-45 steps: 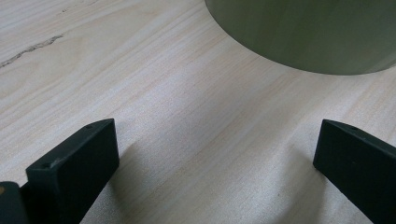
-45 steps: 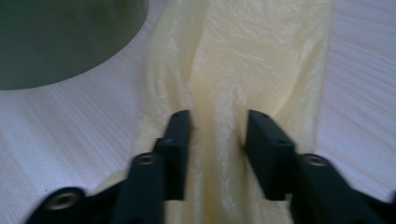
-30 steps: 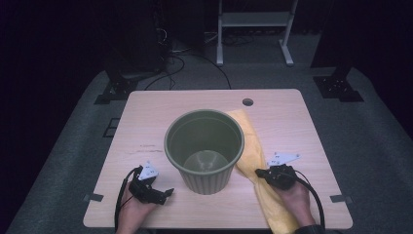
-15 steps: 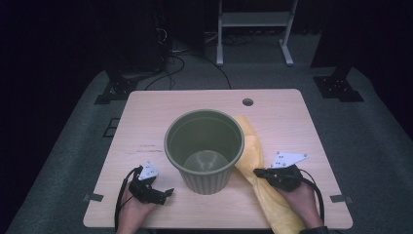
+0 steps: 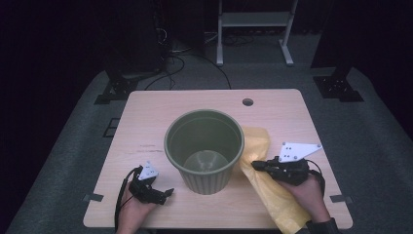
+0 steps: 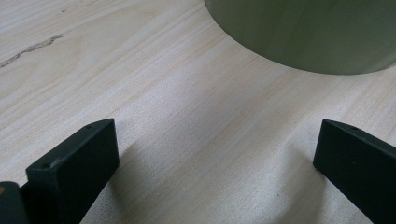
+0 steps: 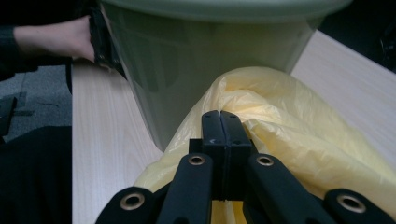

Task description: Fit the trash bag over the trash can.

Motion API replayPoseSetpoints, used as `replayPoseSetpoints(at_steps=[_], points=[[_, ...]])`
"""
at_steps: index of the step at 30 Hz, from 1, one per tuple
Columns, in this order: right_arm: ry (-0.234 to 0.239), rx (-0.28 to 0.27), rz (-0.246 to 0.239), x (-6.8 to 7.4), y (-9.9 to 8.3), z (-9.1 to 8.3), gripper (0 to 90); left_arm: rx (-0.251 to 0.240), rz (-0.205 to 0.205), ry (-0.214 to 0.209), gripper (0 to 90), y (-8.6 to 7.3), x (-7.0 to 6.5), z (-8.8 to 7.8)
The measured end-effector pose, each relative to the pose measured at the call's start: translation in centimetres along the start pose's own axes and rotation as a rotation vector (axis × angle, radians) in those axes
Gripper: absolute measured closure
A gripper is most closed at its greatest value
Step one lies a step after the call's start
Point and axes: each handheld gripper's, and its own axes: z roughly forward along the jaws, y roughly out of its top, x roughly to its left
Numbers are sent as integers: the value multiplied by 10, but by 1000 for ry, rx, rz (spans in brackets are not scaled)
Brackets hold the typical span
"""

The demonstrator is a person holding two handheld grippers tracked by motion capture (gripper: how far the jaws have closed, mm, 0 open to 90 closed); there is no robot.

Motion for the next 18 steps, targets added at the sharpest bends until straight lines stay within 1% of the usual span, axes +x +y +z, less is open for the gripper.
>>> replayPoseSetpoints(at_steps=[2, 3, 4, 8, 11, 12, 15, 16, 17, 18], points=[[3, -9, -6, 1, 3, -2, 900, 0, -2, -1, 0, 0, 0, 0], [14, -22, -24, 2, 9, -7, 900, 3, 1, -1, 0, 0, 0, 0], [14, -22, -24, 2, 9, -7, 900, 3, 1, -1, 0, 0, 0, 0], [31, -44, -44, 5, 19, -15, 900, 2, 0, -1, 0, 0, 0, 0], [53, -68, -61, 6, 26, -21, 900, 2, 0, -1, 0, 0, 0, 0], [65, -73, -76, 7, 31, -24, 900, 2, 0, -1, 0, 0, 0, 0], [78, -73, -97, 8, 37, -25, 900, 2, 1, -1, 0, 0, 0, 0], [78, -73, -97, 8, 37, -25, 900, 2, 1, -1, 0, 0, 0, 0], [85, -70, -115, 8, 42, -26, 900, 2, 0, -1, 0, 0, 0, 0], [86, -73, -117, 8, 43, -27, 900, 1, 0, -1, 0, 0, 0, 0]])
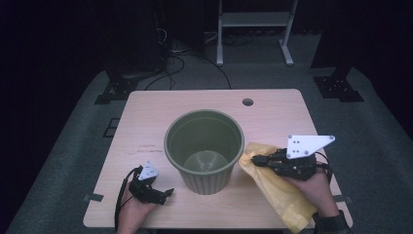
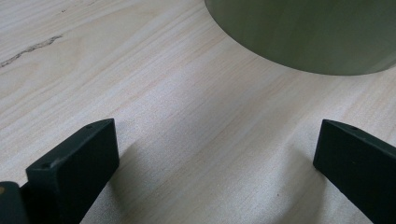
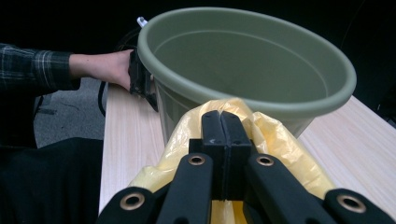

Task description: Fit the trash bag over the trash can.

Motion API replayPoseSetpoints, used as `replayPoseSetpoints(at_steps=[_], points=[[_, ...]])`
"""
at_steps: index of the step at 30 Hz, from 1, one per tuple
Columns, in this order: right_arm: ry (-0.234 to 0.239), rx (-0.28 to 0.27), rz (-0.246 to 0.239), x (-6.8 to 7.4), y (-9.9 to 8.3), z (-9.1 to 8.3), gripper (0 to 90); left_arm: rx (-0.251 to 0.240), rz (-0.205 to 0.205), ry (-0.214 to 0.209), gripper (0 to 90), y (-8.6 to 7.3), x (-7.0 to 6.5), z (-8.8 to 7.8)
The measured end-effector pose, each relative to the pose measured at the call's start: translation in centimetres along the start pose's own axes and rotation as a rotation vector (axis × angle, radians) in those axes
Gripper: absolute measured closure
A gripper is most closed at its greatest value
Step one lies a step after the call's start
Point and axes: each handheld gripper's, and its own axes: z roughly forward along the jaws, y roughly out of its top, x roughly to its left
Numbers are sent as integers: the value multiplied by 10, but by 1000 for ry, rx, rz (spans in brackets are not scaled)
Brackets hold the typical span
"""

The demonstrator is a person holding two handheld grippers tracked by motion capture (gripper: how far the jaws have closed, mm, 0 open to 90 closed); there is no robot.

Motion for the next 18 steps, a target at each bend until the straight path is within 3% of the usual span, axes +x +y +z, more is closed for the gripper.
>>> replayPoseSetpoints(at_steps=[13, 18], points=[[51, -71, -23, -3, 19, -3, 900, 1, 0, 0, 0, 0, 0, 0], [71, -126, -28, -8, 33, -2, 900, -2, 0, 0, 0, 0, 0, 0]])
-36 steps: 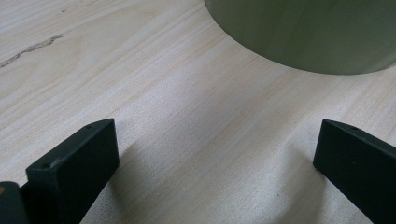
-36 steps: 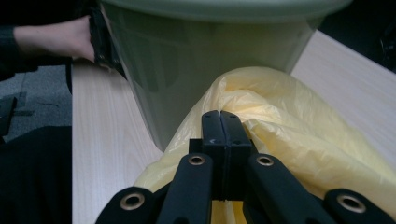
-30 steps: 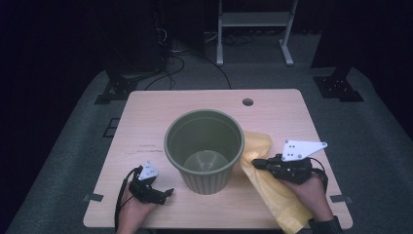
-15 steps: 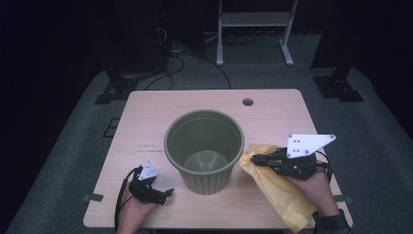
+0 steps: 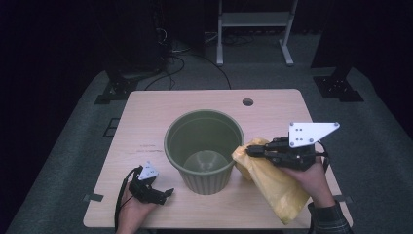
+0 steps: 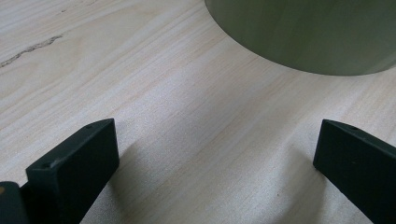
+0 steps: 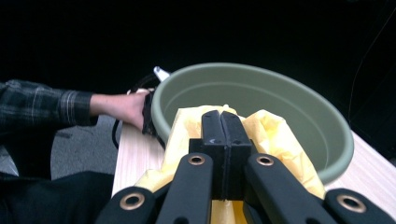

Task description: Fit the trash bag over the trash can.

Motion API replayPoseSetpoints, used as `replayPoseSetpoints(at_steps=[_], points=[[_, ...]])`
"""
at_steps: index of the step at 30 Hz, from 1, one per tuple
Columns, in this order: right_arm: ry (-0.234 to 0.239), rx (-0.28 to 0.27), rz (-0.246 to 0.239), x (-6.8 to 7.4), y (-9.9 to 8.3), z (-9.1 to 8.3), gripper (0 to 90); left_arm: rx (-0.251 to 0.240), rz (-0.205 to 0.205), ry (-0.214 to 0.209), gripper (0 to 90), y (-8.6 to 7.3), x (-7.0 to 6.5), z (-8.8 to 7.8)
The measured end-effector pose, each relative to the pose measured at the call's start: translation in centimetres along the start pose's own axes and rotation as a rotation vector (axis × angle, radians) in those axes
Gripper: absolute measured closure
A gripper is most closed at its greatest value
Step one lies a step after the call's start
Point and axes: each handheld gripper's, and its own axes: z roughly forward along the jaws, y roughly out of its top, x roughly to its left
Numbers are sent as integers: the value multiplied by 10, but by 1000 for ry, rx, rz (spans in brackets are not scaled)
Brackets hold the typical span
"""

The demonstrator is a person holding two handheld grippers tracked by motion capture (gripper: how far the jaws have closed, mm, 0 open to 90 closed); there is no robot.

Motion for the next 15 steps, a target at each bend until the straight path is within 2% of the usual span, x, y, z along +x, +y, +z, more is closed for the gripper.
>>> replayPoseSetpoints(at_steps=[5, 15], points=[[7, -7, -3, -2, 10, 5, 900, 0, 1, 0, 0, 0, 0, 0], [8, 5, -44, -8, 40, 24, 900, 0, 1, 0, 0, 0, 0, 0]])
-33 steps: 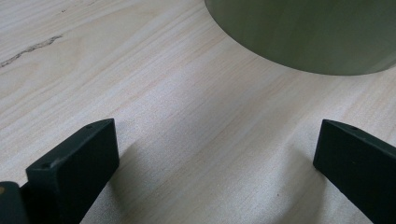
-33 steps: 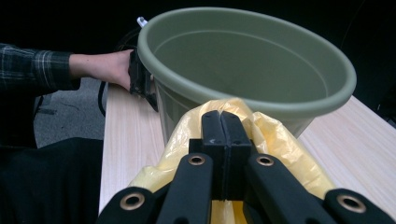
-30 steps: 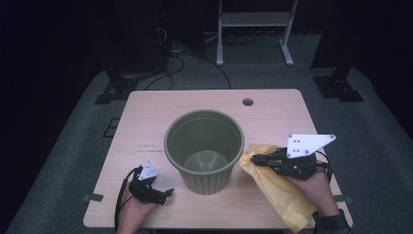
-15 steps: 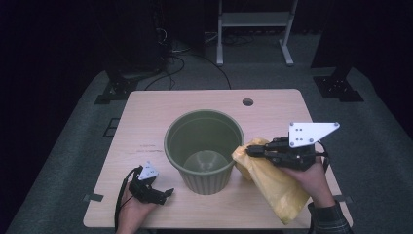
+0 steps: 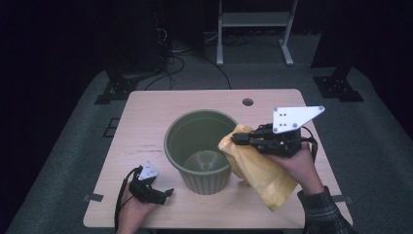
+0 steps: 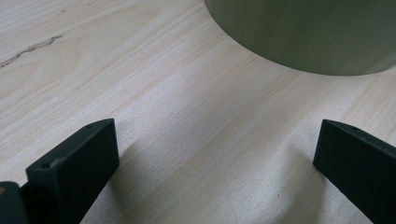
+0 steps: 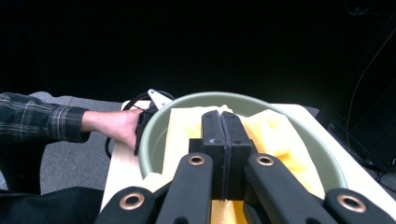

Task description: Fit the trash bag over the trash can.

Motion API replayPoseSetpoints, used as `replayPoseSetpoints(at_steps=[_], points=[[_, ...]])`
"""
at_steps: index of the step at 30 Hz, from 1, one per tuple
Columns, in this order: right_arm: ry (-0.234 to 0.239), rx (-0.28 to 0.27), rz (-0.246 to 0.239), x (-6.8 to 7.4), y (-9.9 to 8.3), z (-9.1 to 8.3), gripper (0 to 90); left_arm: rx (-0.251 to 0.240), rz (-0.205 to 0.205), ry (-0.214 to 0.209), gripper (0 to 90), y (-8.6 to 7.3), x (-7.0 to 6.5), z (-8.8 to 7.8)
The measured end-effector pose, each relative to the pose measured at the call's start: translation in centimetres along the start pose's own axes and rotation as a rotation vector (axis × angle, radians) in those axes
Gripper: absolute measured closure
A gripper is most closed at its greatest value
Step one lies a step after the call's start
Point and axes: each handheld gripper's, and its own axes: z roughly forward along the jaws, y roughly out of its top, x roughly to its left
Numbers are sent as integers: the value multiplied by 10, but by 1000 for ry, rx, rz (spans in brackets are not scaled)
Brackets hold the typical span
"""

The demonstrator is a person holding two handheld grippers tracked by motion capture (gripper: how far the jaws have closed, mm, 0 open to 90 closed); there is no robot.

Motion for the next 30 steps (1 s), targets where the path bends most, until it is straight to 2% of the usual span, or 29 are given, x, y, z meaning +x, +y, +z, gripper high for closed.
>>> replayPoseSetpoints(at_steps=[3, 5, 12, 30], points=[[-1, 1, -17, -4, 10, 8, 900, 0, 0, 0, 0, 0, 0, 0], [9, -24, -14, -9, 19, 14, 900, 0, 0, -1, 0, 0, 0, 0], [33, -40, -10, -21, 35, 32, 900, 0, -1, -1, 0, 0, 0, 0], [93, -28, -39, -43, 88, 96, 900, -3, 3, -3, 0, 0, 0, 0]])
